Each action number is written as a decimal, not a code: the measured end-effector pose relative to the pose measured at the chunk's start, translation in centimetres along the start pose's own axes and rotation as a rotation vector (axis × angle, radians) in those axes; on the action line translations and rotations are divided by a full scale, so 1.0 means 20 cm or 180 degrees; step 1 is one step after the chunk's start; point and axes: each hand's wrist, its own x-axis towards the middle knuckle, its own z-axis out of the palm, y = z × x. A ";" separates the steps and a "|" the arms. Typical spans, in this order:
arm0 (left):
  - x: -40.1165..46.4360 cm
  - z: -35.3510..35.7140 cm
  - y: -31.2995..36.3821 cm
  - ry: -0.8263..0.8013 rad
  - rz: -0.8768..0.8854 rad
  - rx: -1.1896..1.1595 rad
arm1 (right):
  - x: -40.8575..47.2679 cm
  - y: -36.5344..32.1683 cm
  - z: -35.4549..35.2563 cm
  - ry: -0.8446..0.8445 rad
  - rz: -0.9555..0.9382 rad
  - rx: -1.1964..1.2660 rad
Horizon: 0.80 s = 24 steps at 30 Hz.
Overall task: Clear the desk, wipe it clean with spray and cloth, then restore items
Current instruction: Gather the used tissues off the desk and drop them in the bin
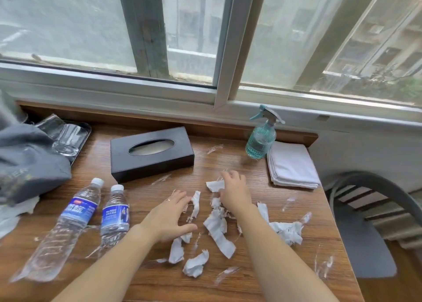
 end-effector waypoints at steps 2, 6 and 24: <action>-0.01 0.01 -0.02 0.0007 -0.0032 -0.0002 | 0.04 0.01 0.02 -0.0139 -0.0125 -0.0202; -0.01 0.05 -0.01 0.0083 0.0057 -0.0050 | 0.00 0.03 0.07 -0.0093 -0.0318 -0.0047; -0.16 0.37 0.04 0.0908 0.0309 -0.0147 | -0.83 0.76 0.13 0.0751 0.1267 0.0699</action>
